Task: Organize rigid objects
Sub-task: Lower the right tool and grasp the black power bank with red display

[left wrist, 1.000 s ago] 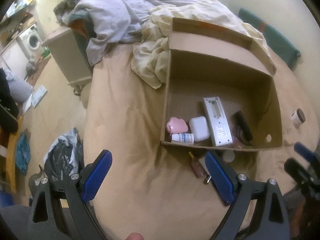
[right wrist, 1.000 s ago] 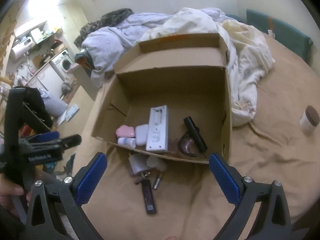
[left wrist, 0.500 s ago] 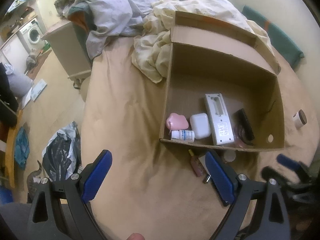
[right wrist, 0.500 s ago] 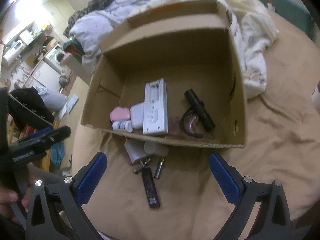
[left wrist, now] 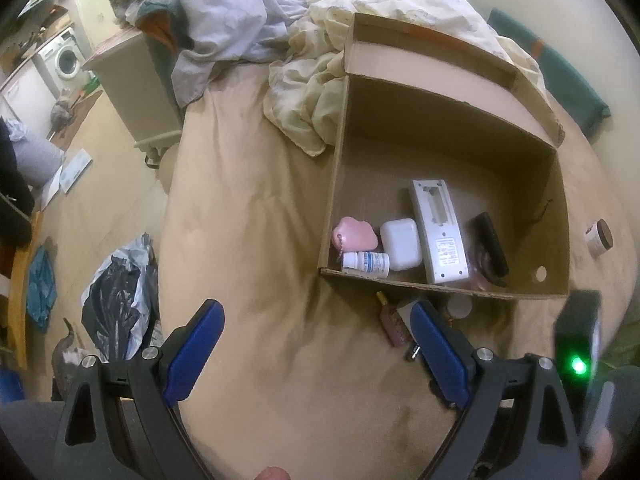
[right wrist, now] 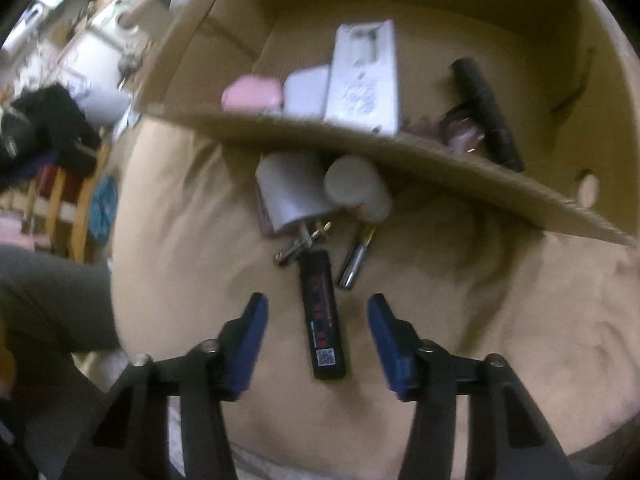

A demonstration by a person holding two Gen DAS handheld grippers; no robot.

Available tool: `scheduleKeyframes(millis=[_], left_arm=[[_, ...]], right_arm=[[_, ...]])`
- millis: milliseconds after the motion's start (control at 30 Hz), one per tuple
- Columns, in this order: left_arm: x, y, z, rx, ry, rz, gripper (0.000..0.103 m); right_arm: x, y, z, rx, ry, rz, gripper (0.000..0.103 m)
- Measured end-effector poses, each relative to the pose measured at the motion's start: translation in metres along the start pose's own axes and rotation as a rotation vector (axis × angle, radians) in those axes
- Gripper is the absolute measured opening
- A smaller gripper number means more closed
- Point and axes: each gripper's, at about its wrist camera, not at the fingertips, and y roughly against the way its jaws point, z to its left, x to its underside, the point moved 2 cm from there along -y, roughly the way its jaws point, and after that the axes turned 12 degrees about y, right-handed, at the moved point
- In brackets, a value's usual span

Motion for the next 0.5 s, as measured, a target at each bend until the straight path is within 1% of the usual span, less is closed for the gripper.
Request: scheduleKeyframes(millis=[233, 333, 400, 467, 500], left_arm=[[0.000, 0.001, 0.001, -0.002, -0.003, -0.003, 0.093], [0.001, 0.000, 0.002, -0.004, 0.003, 0.003, 0.093], [0.001, -0.001, 0.003, -0.008, 0.003, 0.005, 0.093], [0.001, -0.002, 0.003, -0.013, 0.001, 0.008, 0.093], [0.001, -0.003, 0.003, -0.016, -0.002, 0.010, 0.093]], right_arm=[[0.004, -0.022, 0.010, 0.049, 0.051, 0.062, 0.050], [0.003, -0.026, 0.012, 0.071, 0.050, 0.063, 0.049], [0.003, -0.027, 0.015, 0.099, 0.066, 0.057, 0.042], [0.003, -0.026, 0.019, 0.121, 0.081, 0.052, 0.021], [0.004, -0.025, 0.021, 0.122, 0.085, 0.050, 0.021]])
